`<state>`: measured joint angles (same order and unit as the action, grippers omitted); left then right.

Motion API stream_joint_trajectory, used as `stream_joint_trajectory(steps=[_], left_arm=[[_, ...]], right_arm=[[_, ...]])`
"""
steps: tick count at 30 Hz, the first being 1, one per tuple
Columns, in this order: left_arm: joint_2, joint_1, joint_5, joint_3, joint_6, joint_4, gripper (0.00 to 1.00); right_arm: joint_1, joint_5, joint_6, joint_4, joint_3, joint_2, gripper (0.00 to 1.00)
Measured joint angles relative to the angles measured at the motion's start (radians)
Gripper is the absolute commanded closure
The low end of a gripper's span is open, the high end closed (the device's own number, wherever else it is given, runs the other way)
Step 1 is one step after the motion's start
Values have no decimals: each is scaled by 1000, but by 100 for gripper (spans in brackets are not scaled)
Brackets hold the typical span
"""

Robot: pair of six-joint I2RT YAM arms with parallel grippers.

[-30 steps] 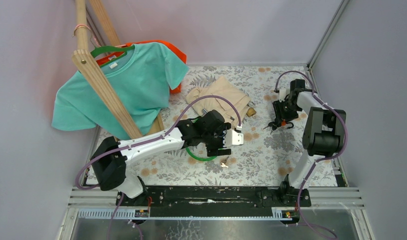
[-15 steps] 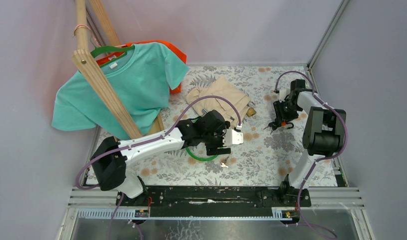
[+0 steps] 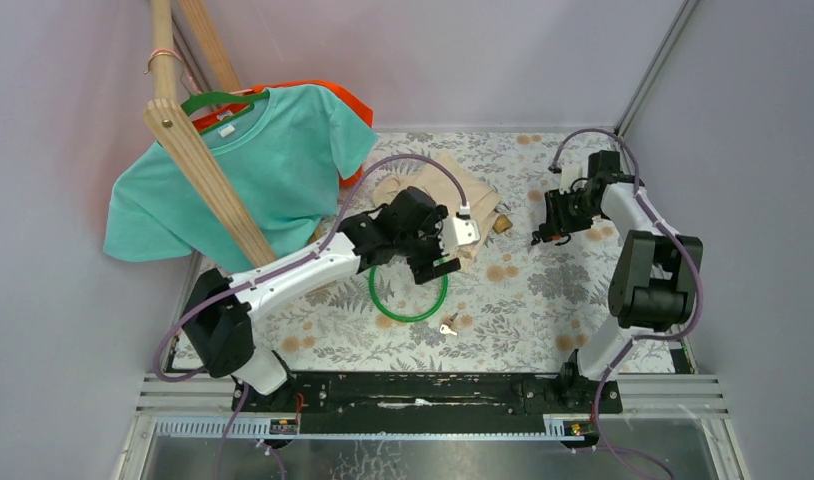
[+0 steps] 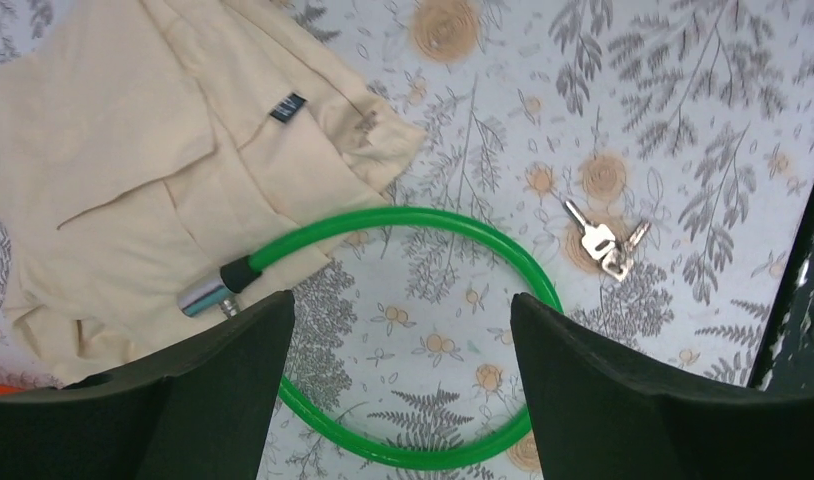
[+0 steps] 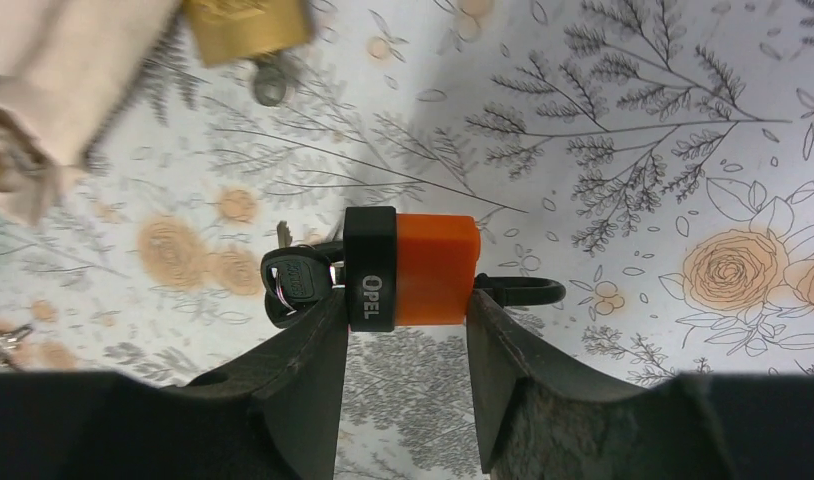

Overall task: Lock with the key
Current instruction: Pick up the lock from the center of the board.

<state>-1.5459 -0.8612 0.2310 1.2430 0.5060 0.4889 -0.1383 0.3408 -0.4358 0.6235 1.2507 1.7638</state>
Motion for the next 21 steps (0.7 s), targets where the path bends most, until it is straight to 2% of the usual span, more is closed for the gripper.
stream_joint_trajectory(steps=[4,9,17,21], left_arm=[[-30,45,53,63,-85,-12,18],[-90,97,122,137,-244,-45,23],[-207,183,264,246,-659,-159,40],[-256,198,310,267,-839,-223,44]], right_arm=[[21,61,31,-5,-8,-89,100],[109,104,69,-37,-34,-194,100],[232,183,153,-117,-87,-326,100],[251,215,187,-160,-106,-362,100]])
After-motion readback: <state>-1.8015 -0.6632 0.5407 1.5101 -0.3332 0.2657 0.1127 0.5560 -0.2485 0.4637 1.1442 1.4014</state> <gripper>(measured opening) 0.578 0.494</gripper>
